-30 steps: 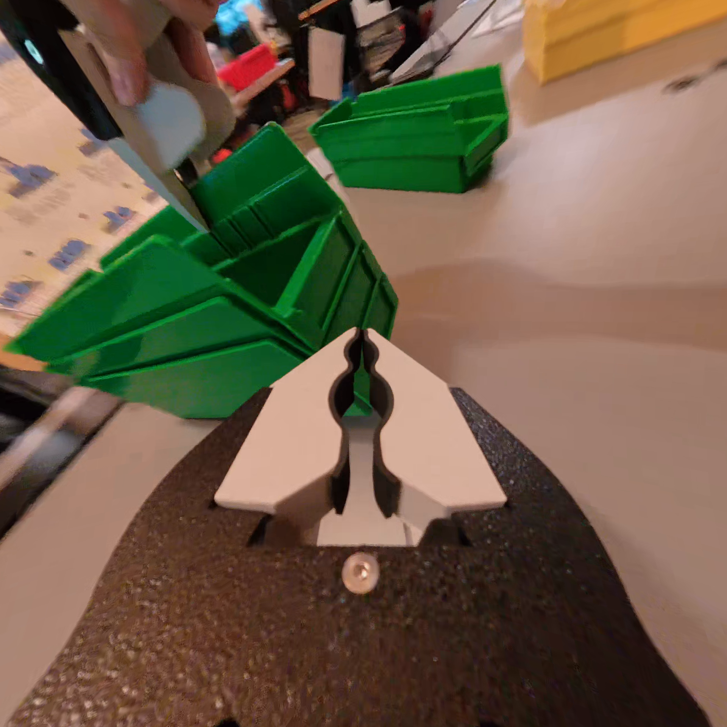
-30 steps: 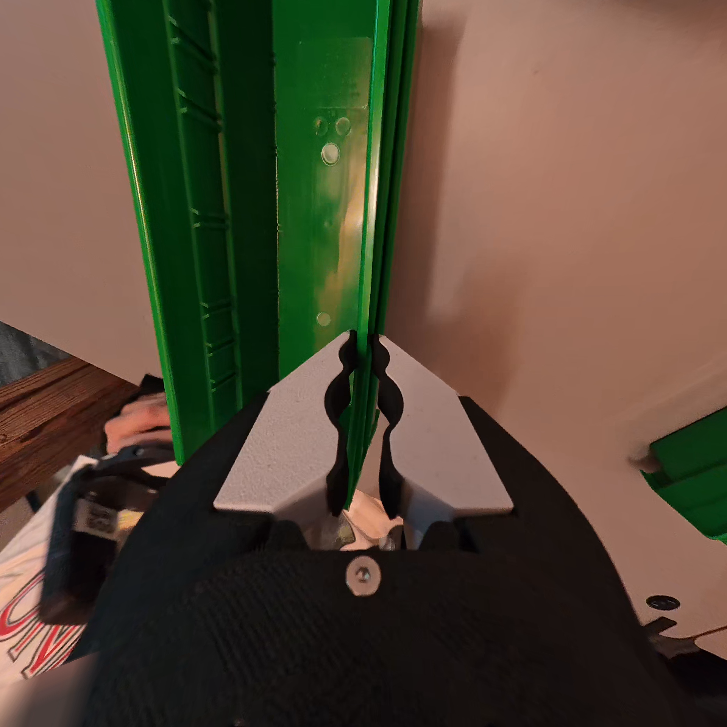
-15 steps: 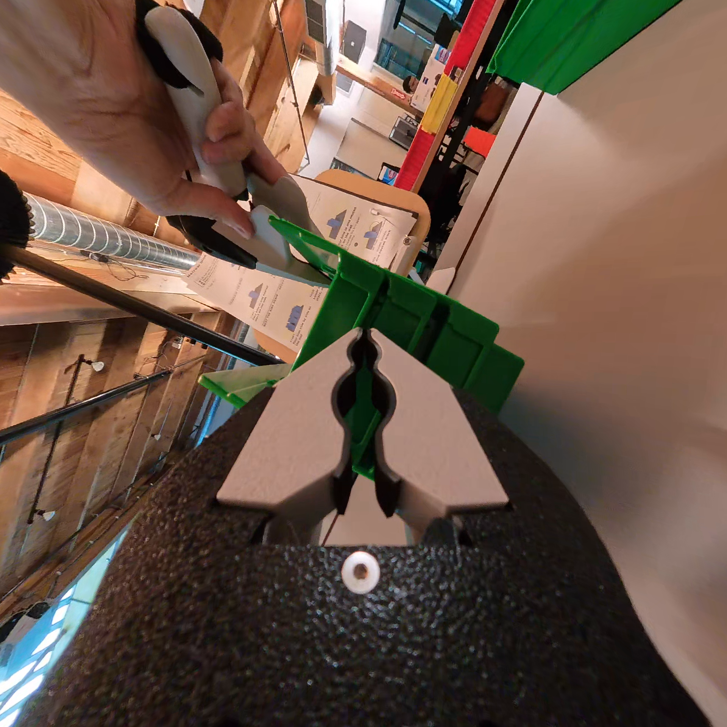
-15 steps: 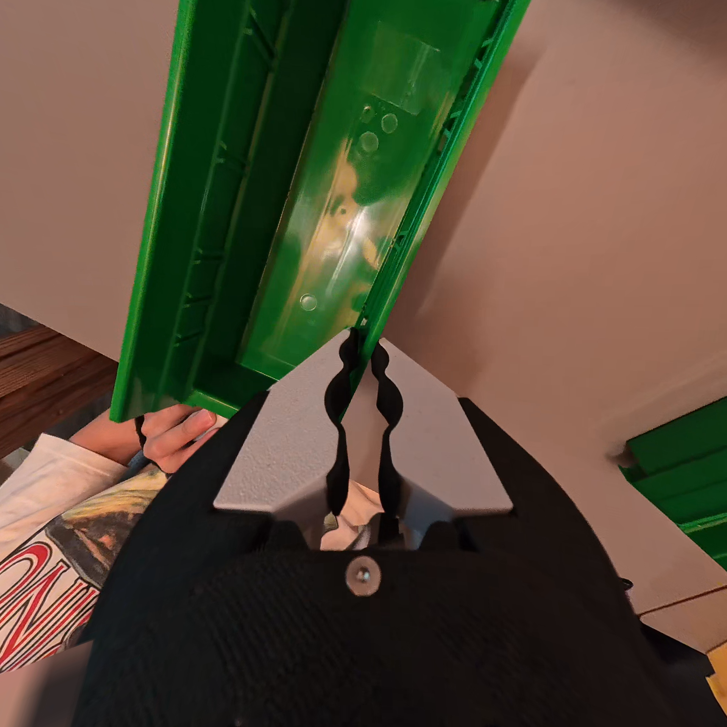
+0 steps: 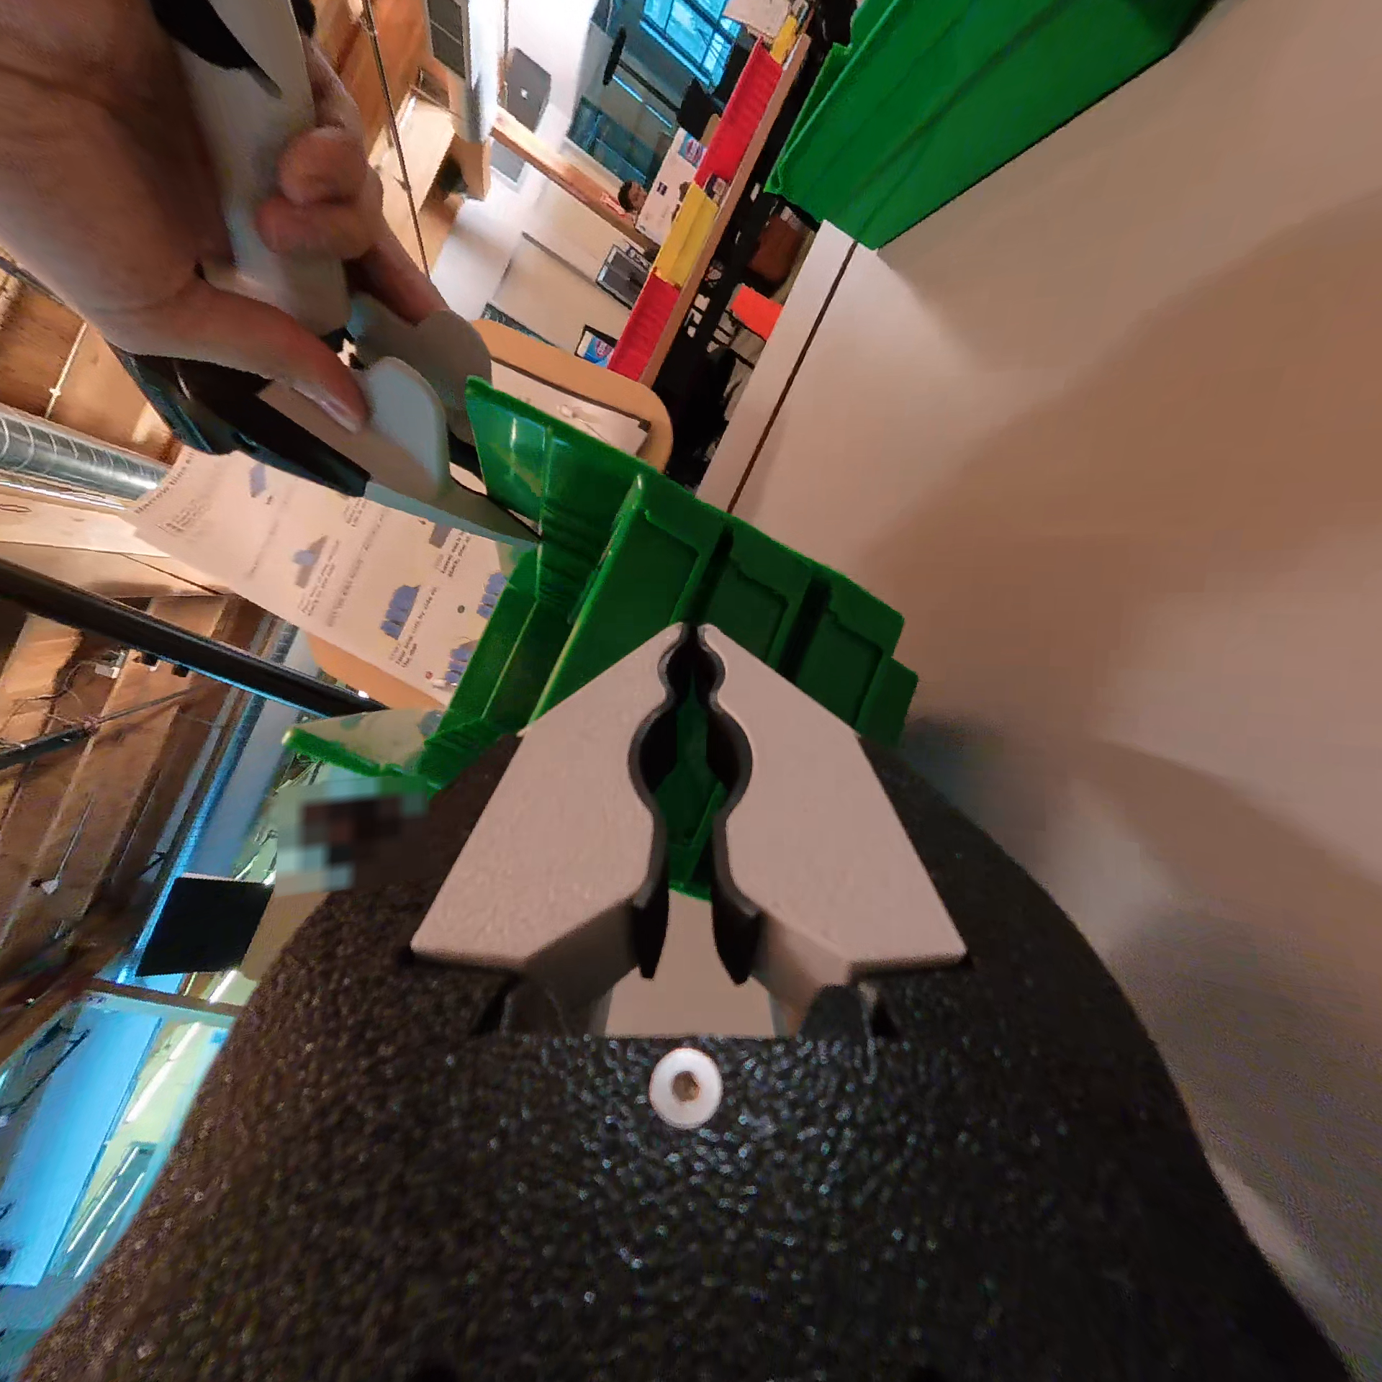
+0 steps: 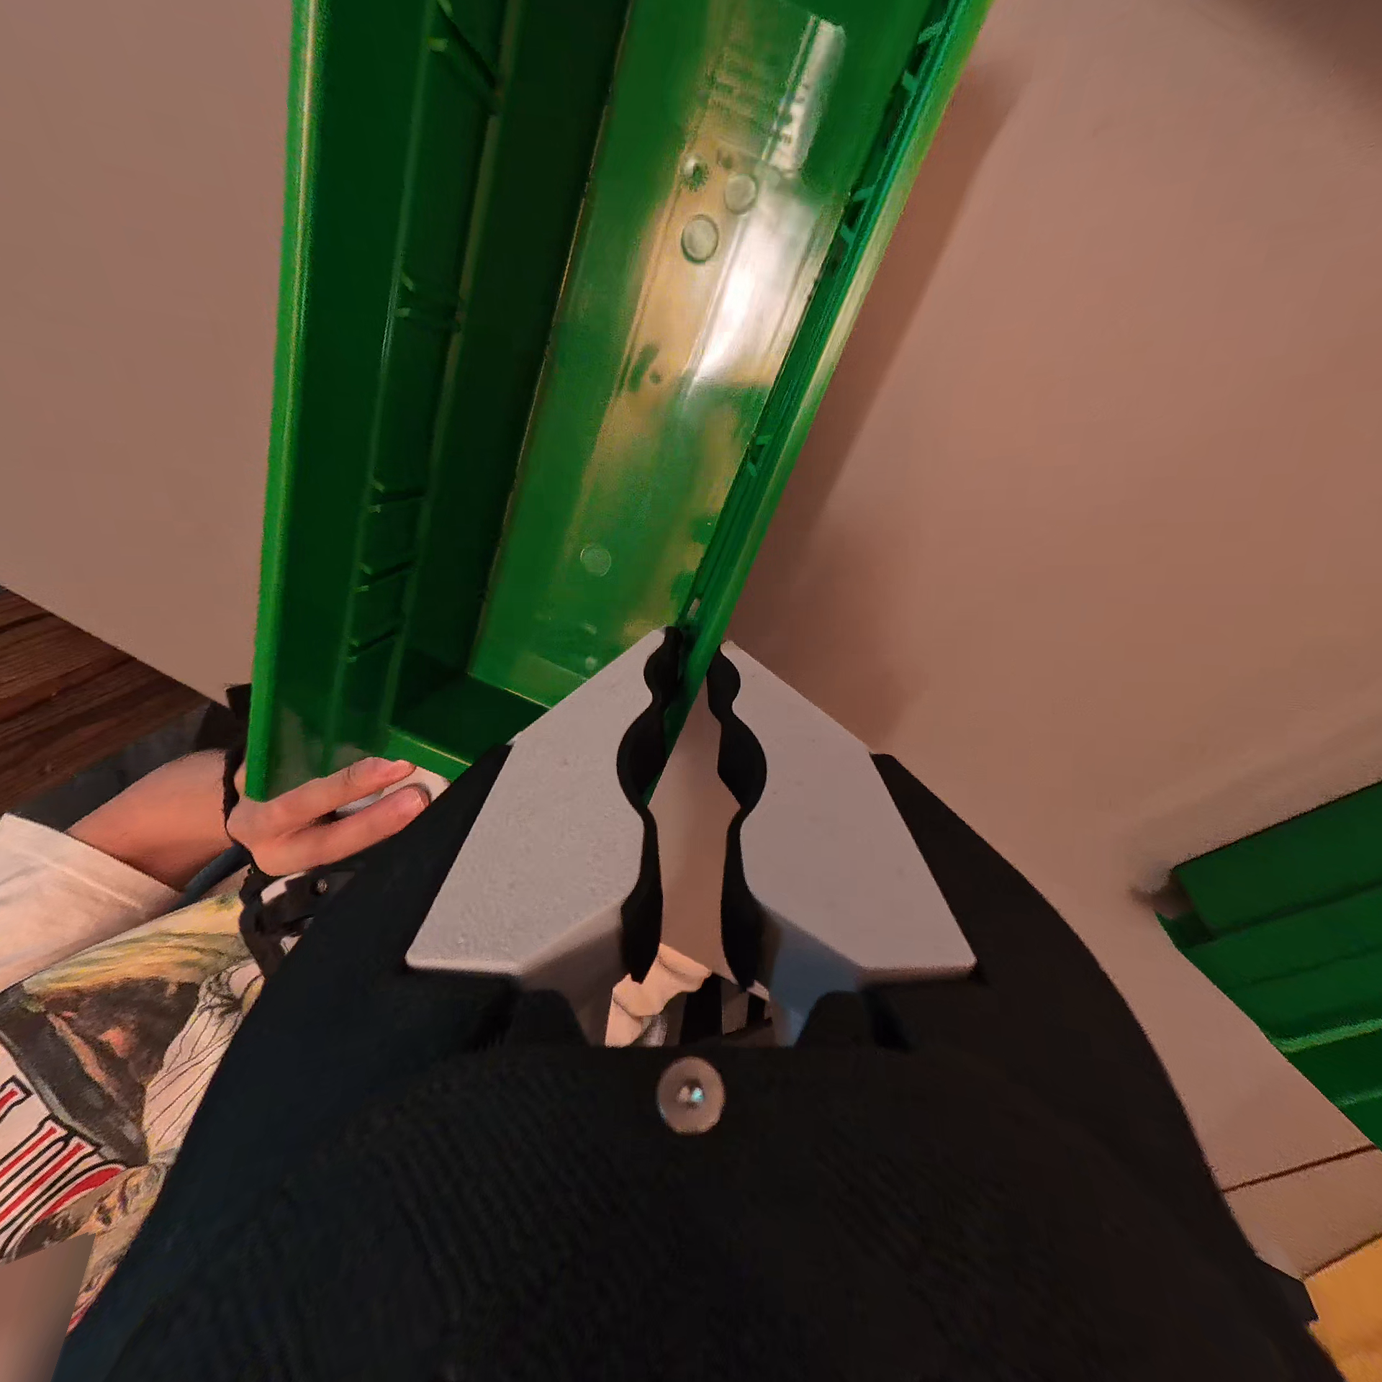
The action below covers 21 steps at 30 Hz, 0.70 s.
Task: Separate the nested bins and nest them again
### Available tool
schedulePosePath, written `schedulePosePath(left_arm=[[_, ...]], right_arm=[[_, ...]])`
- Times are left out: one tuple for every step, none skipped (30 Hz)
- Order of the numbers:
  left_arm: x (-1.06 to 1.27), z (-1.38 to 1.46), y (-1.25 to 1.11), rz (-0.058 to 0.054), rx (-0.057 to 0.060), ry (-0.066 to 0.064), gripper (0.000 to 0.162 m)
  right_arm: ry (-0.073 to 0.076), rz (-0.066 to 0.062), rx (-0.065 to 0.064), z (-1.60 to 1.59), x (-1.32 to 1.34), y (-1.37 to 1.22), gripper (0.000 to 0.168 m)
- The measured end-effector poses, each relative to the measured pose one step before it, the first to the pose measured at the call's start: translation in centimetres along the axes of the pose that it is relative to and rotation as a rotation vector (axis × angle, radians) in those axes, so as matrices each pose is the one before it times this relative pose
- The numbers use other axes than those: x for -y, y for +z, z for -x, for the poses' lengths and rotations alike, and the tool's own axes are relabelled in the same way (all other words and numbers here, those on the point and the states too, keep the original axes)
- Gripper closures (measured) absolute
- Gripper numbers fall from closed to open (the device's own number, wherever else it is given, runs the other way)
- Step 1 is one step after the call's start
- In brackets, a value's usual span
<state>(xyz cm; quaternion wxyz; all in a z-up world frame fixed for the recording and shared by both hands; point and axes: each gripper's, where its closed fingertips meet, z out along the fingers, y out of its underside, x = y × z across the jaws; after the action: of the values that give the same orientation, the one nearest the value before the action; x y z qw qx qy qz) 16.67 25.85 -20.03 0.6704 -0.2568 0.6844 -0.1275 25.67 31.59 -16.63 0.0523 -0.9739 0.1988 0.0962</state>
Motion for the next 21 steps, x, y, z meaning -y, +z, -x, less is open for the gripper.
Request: schedulePosePath(left_arm=[[-0.329, -0.238, 0.089, 0.0142, -0.0016, 0.0025, 0.162], [-0.247, -0.151, 0.102, 0.0106, -0.0022, 0.0086, 0.162], [-0.078, -0.030, 0.057, 0.0040, 0.0012, 0.0003, 0.162], [-0.012, 0.134, -0.001, 0.0026, 0.0083, -0.0106, 0.162], [0.041, 0.243, -0.042, 0.0009, 0.0111, -0.0125, 0.162], [0.045, 0.242, -0.064, 0.0013, 0.0075, -0.0111, 0.162], [0.033, 0.178, -0.053, 0.0040, 0.0015, -0.0114, 0.162], [-0.006, 0.043, -0.002, 0.0068, -0.0067, -0.0122, 0.162], [-0.094, -0.126, 0.046, 0.0106, -0.0169, -0.0137, 0.162], [-0.217, -0.311, 0.125, 0.0187, -0.0261, -0.0136, 0.162], [-0.358, -0.347, 0.200, 0.0252, -0.0248, -0.0098, 0.162], [-0.371, -0.169, 0.206, 0.0199, -0.0099, -0.0044, 0.162], [-0.296, -0.036, 0.162, 0.0085, 0.0003, 0.0027, 0.162], [-0.381, -0.292, 0.155, 0.0141, -0.0186, 0.0072, 0.162], [-0.274, -0.464, 0.107, 0.0098, -0.0302, -0.0019, 0.162], [0.033, -0.177, -0.068, -0.0099, -0.0131, -0.0060, 0.162], [0.279, 0.217, -0.300, -0.0210, 0.0017, -0.0095, 0.162], [0.555, 0.660, -0.495, -0.0327, 0.0180, -0.0275, 0.162], [0.769, 0.716, -0.600, -0.0407, 0.0062, -0.0428, 0.162], [0.722, 0.667, -0.623, -0.0307, -0.0151, -0.0675, 0.162], [0.743, 0.942, -0.731, -0.0203, -0.0154, -0.0951, 0.162]], right_arm=[[0.0053, -0.0058, -0.0051, -0.189, 0.043, 0.066, 0.163], [0.0107, -0.0036, -0.0003, -0.109, 0.048, 0.029, 0.163], [0.0092, -0.0007, 0.0050, 0.032, 0.046, -0.015, 0.163], [0.0063, -0.0020, 0.0015, 0.058, 0.070, -0.087, 0.163], [0.0046, -0.0020, 0.0045, 0.142, 0.082, -0.167, 0.163], [0.0022, -0.0023, 0.0084, 0.229, 0.095, -0.216, 0.163], [0.0008, -0.0019, 0.0100, 0.283, 0.082, -0.209, 0.161], [-0.0018, 0.0030, 0.0057, 0.187, 0.015, -0.142, 0.160], [-0.0010, 0.0075, 0.0005, 0.076, -0.071, -0.063, 0.160], [0.0034, 0.0101, 0.0010, 0.024, -0.137, 0.007, 0.160], [0.0049, 0.0079, 0.0042, 0.020, -0.095, 0.050, 0.159], [0.0038, 0.0006, 0.0048, 0.000, 0.005, 0.034, 0.158], [0.0019, -0.0051, 0.0041, -0.006, 0.094, -0.025, 0.158], [0.0041, -0.0046, 0.0080, 0.045, 0.066, -0.045, 0.158], [0.0003, -0.0039, -0.0022, -0.100, 0.065, -0.033, 0.159], [-0.0048, 0.0078, -0.0131, -0.252, -0.130, 0.088, 0.160], [-0.0056, 0.0036, -0.0144, -0.312, -0.075, 0.129, 0.161], [0.0026, 0.0099, 0.0147, 0.031, -0.203, 0.198, 0.161], [-0.0069, 0.0140, 0.0198, 0.085, -0.322, 0.281, 0.161], [0.0017, -0.0089, 0.0208, 0.100, -0.016, 0.134, 0.161], [0.0010, -0.0142, 0.0091, -0.033, 0.061, 0.043, 0.161]])
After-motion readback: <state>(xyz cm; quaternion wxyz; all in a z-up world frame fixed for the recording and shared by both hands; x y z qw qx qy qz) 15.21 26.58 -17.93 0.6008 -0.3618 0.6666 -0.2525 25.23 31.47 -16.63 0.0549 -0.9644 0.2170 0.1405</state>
